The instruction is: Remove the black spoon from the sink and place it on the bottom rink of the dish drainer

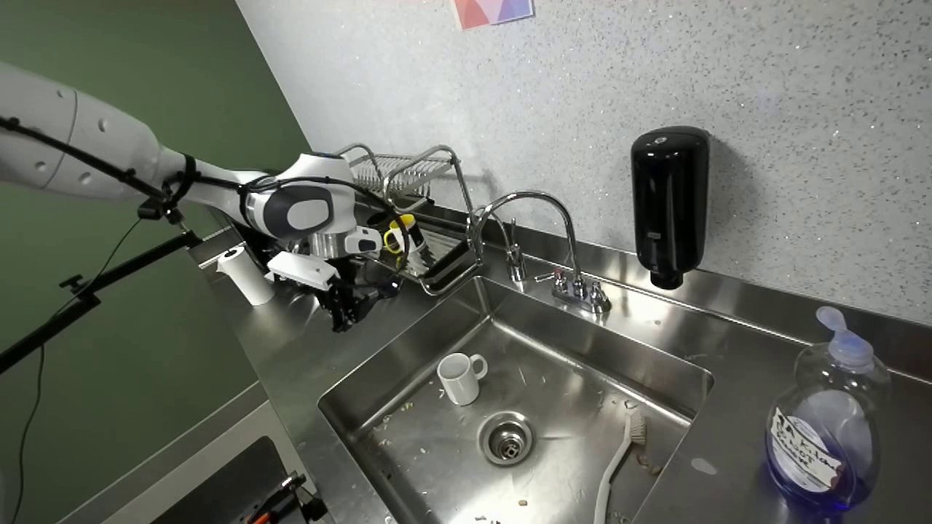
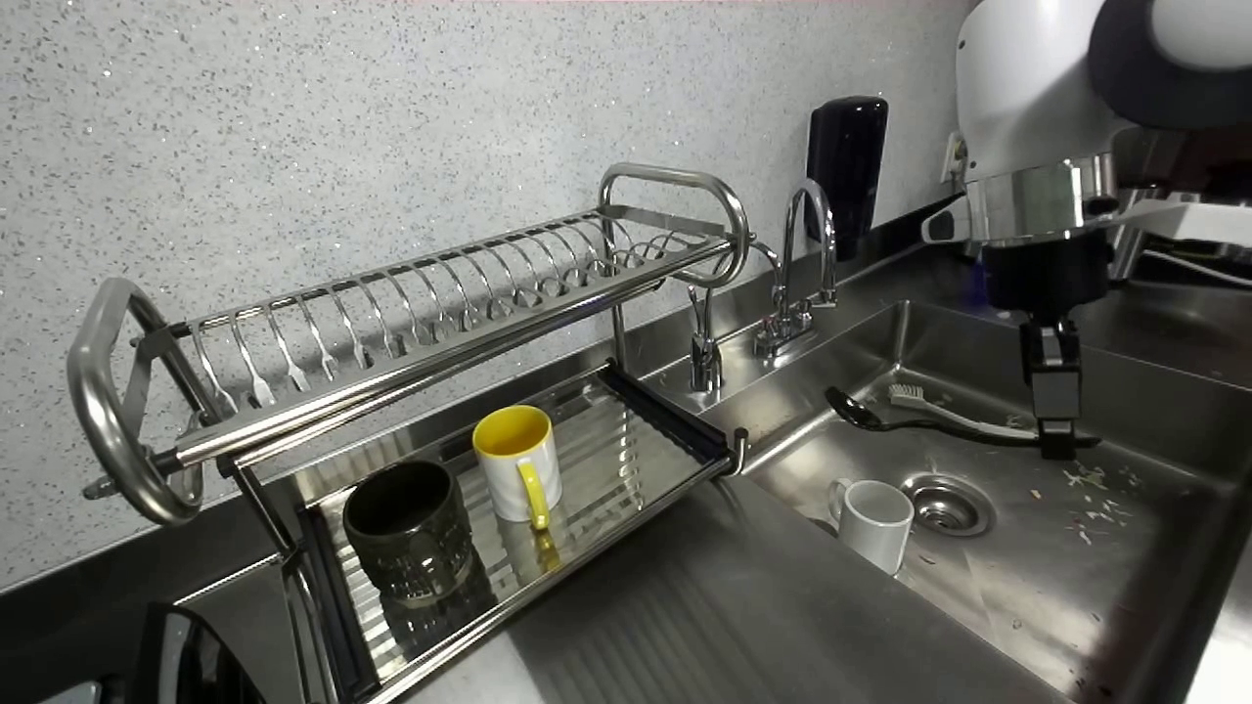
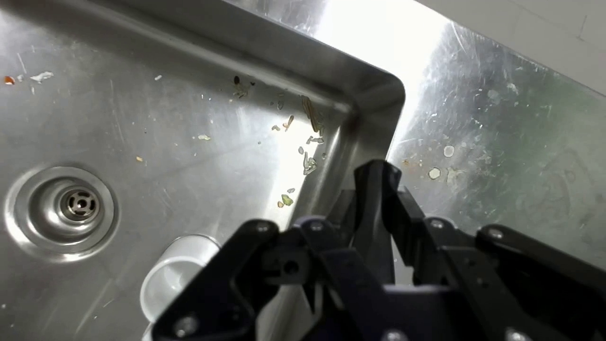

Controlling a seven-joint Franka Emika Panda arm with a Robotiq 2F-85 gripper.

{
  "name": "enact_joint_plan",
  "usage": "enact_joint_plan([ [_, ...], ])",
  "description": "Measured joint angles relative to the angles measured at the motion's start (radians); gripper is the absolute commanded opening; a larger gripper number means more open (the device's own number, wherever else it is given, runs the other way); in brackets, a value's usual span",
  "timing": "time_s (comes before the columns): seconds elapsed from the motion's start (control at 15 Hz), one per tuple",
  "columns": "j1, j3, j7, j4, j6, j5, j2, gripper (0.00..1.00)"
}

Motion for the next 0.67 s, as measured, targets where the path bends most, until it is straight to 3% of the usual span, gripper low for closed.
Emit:
enact_joint_plan([
  [0.33,0.053,0.016,0.112,0.205,-0.149,-0.057,0.104,0.06],
  [0.67,0.128,0.021,0.2,0.418,-0.162,-0.124,0.271,0.06],
])
